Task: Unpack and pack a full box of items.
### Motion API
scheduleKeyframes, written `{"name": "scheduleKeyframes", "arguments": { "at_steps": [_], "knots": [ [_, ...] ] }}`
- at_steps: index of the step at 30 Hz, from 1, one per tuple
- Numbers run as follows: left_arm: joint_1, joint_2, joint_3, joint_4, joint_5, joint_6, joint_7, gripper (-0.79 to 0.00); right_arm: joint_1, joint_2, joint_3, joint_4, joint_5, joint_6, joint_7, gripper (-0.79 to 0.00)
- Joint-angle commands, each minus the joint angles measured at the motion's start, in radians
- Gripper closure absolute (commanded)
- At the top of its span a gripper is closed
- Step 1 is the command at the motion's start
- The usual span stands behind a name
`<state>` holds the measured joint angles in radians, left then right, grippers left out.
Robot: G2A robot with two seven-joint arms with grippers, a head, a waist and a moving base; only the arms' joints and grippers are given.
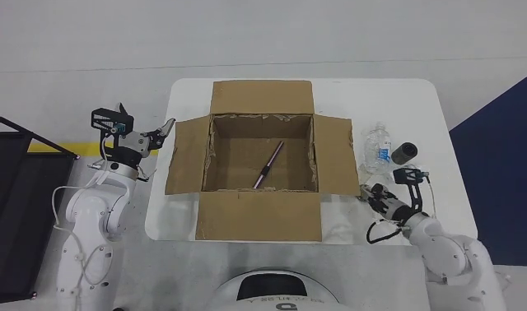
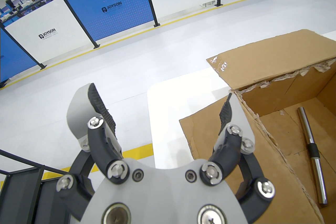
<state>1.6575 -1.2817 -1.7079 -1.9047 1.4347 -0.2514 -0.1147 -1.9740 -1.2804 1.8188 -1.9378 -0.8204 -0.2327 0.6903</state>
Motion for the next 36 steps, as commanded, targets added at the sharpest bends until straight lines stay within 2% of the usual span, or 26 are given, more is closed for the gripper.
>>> {"name": "scheduleKeyframes", "arguments": {
  "at_steps": [1,7,11,16,21,28,30,33,34,35,36],
  "knots": [
    [0.000,0.000,0.000,0.000,0.000,0.000,0.000,-0.785,0.002,0.000,-0.022,0.003,-0.060,0.033,-0.023,-0.360],
    [0.000,0.000,0.000,0.000,0.000,0.000,0.000,-0.785,-0.007,-0.004,-0.086,-0.020,-0.245,0.187,-0.097,-0.363],
    [0.000,0.000,0.000,0.000,0.000,0.000,0.000,-0.785,-0.022,-0.006,-0.118,-0.045,-0.338,0.249,-0.115,-0.357],
    [0.000,0.000,0.000,0.000,0.000,0.000,0.000,-0.785,-0.017,-0.006,-0.168,-0.062,-0.412,0.274,-0.079,-0.332],
    [0.000,0.000,0.000,0.000,0.000,0.000,0.000,-0.785,0.009,-0.007,-0.206,-0.059,-0.440,0.294,-0.060,-0.360],
    [0.000,0.000,0.000,0.000,0.000,0.000,0.000,-0.785,0.046,-0.007,-0.247,-0.036,-0.519,0.328,0.003,-0.342],
    [0.000,0.000,0.000,0.000,0.000,0.000,0.000,-0.785,0.056,-0.007,-0.258,-0.033,-0.543,0.333,0.025,-0.299],
    [0.000,0.000,0.000,0.000,0.000,0.000,0.000,-0.785,0.064,-0.007,-0.270,-0.031,-0.566,0.344,0.042,-0.139],
    [0.000,0.000,0.000,0.000,0.000,0.000,0.000,-0.785,0.064,-0.007,-0.274,-0.032,-0.574,0.349,0.045,-0.037],
    [0.000,0.000,0.000,0.000,0.000,0.000,0.000,-0.785,0.065,-0.007,-0.276,-0.033,-0.582,0.355,0.049,0.000],
    [0.000,0.000,0.000,0.000,0.000,0.000,0.000,-0.785,0.064,-0.008,-0.278,-0.033,-0.589,0.365,0.054,0.000]
  ]
}}
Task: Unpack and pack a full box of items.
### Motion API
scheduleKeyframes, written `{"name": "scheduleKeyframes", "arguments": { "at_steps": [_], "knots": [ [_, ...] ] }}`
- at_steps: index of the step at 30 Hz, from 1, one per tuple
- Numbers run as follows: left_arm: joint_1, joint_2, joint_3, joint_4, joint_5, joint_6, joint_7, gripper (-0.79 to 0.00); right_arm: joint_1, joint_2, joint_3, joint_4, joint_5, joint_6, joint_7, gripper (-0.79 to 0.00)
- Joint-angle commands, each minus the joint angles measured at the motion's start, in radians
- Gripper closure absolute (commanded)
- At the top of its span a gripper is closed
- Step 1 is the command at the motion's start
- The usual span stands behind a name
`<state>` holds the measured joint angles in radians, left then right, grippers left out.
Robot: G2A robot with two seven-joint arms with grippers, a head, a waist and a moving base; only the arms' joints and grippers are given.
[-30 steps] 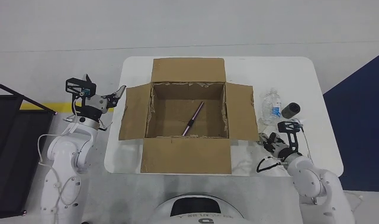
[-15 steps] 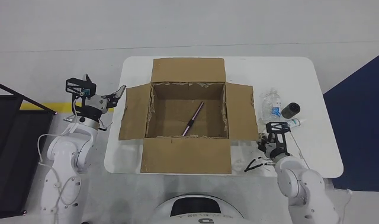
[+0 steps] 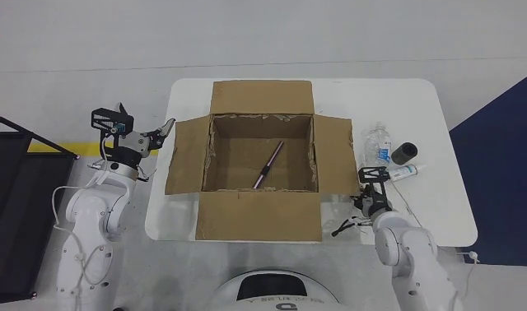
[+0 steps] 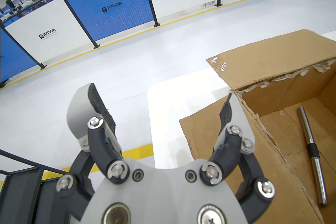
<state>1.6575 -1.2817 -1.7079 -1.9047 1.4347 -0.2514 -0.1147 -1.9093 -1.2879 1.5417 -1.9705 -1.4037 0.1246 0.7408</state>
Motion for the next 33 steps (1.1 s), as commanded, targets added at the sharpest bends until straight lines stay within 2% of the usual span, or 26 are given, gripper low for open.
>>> {"name": "scheduleKeyframes", "arguments": {
  "at_steps": [1,6,11,19,20,21,23,33],
  "knots": [
    [0.000,0.000,0.000,0.000,0.000,0.000,0.000,-0.785,0.000,-0.001,-0.003,0.000,-0.014,0.016,0.007,0.000],
    [0.000,0.000,0.000,0.000,0.000,0.000,0.000,-0.785,-0.012,-0.002,0.005,-0.013,-0.021,0.055,-0.003,0.000],
    [0.000,0.000,0.000,0.000,0.000,0.000,0.000,-0.785,-0.056,-0.005,0.061,-0.057,0.054,0.095,-0.065,0.000],
    [0.000,0.000,0.000,0.000,0.000,0.000,0.000,-0.785,-0.096,-0.007,0.136,-0.086,0.172,0.082,-0.118,0.000],
    [0.000,0.000,0.000,0.000,0.000,0.000,0.000,-0.785,-0.088,-0.008,0.135,-0.088,0.192,0.083,-0.124,-0.105],
    [0.000,0.000,0.000,0.000,0.000,0.000,0.000,-0.785,-0.079,-0.009,0.134,-0.085,0.209,0.083,-0.130,-0.243],
    [0.000,0.000,0.000,0.000,0.000,0.000,0.000,-0.785,-0.045,-0.010,0.125,-0.062,0.218,0.097,-0.133,-0.379],
    [0.000,0.000,0.000,0.000,0.000,0.000,0.000,-0.785,0.101,-0.013,0.063,0.052,0.141,0.173,-0.056,-0.348]
  ]
}}
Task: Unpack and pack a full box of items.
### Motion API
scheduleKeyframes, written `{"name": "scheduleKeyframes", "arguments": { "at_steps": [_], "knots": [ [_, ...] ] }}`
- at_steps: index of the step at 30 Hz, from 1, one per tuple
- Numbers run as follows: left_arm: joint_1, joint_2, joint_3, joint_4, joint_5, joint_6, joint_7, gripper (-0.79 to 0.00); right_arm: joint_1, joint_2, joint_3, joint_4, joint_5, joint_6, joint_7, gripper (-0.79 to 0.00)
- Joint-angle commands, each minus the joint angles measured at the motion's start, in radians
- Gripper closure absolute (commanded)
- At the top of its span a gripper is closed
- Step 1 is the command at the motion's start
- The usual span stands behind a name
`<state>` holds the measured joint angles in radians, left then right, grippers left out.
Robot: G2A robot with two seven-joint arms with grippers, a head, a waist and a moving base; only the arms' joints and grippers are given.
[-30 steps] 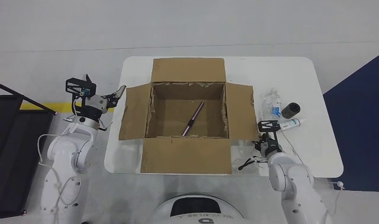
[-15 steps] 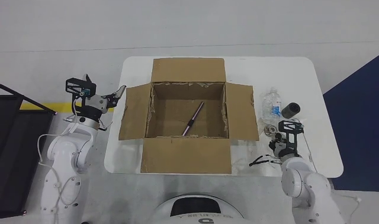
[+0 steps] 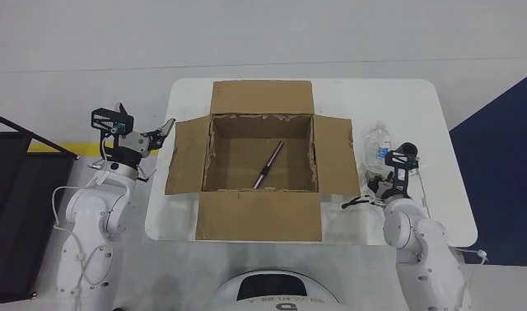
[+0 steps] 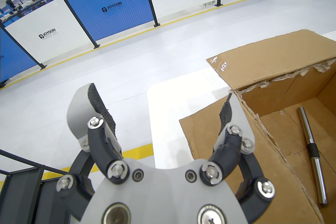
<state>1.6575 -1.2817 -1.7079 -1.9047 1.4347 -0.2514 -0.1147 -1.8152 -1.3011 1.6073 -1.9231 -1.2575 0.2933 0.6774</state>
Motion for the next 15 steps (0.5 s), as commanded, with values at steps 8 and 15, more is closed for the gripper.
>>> {"name": "scheduleKeyframes", "arguments": {
  "at_steps": [8,15],
  "knots": [
    [0.000,0.000,0.000,0.000,0.000,0.000,0.000,-0.785,0.055,-0.002,-0.026,0.040,-0.060,0.036,0.072,-0.357],
    [0.000,0.000,0.000,0.000,0.000,0.000,0.000,-0.785,0.081,-0.003,-0.046,0.064,-0.110,0.052,0.094,-0.385]
  ]
}}
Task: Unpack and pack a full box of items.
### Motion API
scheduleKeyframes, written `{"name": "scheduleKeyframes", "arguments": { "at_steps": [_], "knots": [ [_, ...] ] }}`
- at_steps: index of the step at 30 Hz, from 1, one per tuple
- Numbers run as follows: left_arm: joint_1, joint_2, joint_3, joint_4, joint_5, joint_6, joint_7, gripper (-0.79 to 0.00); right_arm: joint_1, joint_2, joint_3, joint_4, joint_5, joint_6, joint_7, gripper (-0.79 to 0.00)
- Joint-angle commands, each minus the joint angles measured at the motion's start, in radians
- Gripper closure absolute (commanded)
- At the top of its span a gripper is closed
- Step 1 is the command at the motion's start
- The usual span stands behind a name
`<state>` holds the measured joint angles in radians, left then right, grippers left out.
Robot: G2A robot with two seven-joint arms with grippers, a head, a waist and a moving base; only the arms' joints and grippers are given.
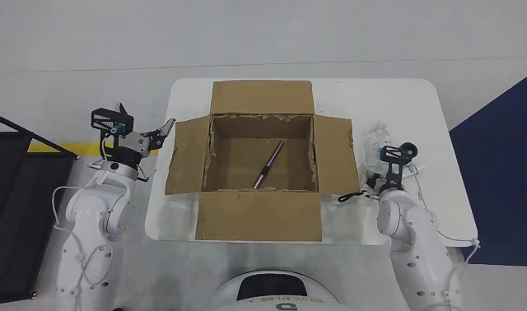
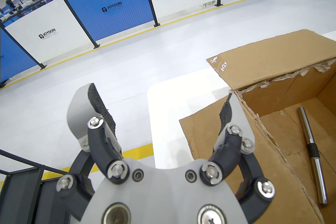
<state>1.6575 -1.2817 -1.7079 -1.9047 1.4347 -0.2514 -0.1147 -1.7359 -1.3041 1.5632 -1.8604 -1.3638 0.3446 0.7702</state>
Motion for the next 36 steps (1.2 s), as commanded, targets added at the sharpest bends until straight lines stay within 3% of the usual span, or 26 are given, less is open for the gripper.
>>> {"name": "scheduleKeyframes", "arguments": {
  "at_steps": [1,4,12,23,36],
  "knots": [
    [0.000,0.000,0.000,0.000,0.000,0.000,0.000,-0.785,0.003,-0.001,-0.003,0.002,-0.008,0.003,0.002,-0.391],
    [0.000,0.000,0.000,0.000,0.000,0.000,0.000,-0.785,0.008,-0.002,-0.009,0.005,-0.018,0.005,0.007,-0.428],
    [0.000,0.000,0.000,0.000,0.000,0.000,0.000,-0.785,0.032,-0.005,-0.033,0.029,-0.057,0.009,0.034,-0.385],
    [0.000,0.000,0.000,0.000,0.000,0.000,0.000,-0.785,-0.025,0.000,-0.009,-0.032,-0.052,-0.091,0.058,-0.379],
    [0.000,0.000,0.000,0.000,0.000,0.000,0.000,-0.785,0.010,-0.007,-0.035,0.003,-0.116,-0.015,0.063,-0.357]
  ]
}}
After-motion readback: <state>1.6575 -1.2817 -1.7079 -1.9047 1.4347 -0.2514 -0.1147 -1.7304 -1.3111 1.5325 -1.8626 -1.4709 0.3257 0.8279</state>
